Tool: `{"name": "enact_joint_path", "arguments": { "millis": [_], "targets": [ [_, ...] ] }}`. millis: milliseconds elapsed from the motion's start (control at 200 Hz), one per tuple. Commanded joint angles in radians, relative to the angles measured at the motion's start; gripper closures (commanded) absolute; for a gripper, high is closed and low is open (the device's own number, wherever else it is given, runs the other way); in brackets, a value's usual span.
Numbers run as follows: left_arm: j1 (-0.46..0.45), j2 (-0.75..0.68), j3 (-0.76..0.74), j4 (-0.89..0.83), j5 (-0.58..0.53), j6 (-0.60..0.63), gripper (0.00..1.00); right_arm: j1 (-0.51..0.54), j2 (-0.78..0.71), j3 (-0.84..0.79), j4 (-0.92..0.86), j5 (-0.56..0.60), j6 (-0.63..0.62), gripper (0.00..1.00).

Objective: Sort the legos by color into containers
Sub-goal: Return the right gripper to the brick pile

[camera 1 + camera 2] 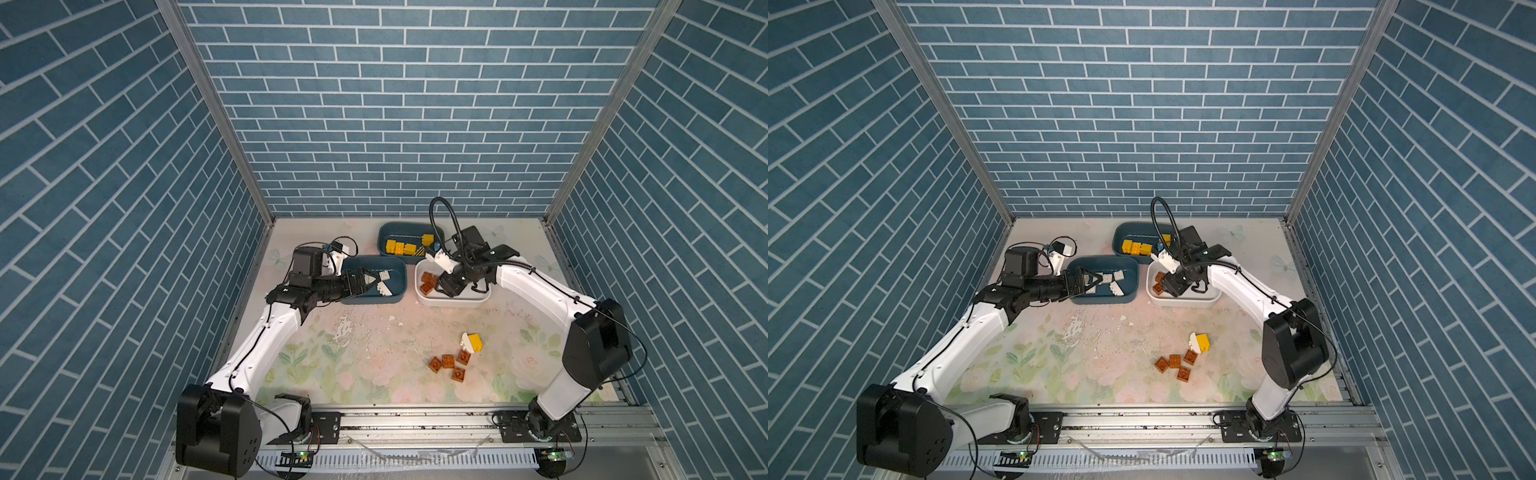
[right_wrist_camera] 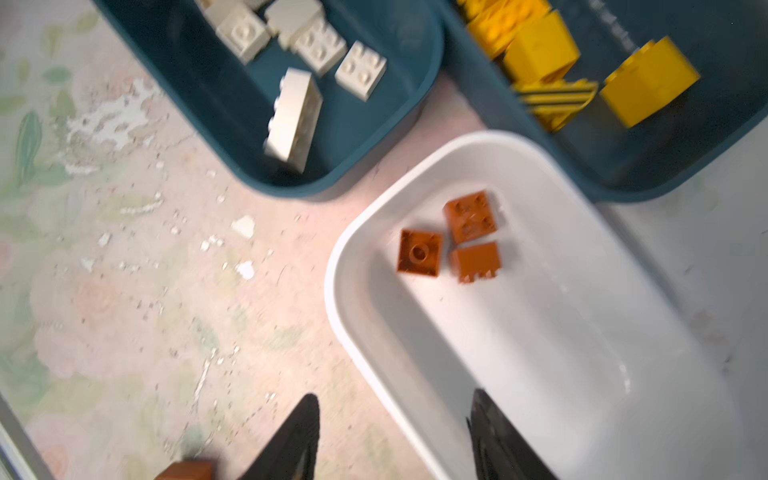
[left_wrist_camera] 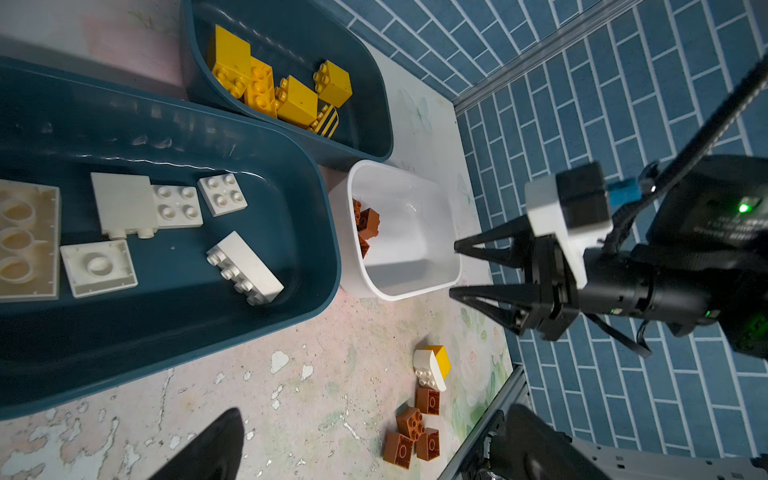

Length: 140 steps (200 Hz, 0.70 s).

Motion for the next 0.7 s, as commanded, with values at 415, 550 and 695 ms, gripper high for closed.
{"name": "enact_joint_path", "arguments": {
  "millis": [415,550,695],
  "targets": [
    [0.007,0.02,-0.003,-0.037,0.027,0.038,0.0,0.374,-0.164,-0.349,0.092,0.155,0.33,0.39],
    [0.008,0.008,-0.015,-0.043,0.024,0.038,0.0,0.439,-0.122,-0.364,0.102,0.203,0.382,0.39],
    [0.007,0.007,-0.022,-0.05,0.027,0.04,0.0,0.456,-0.082,-0.378,0.107,0.209,0.4,0.39]
  ]
}}
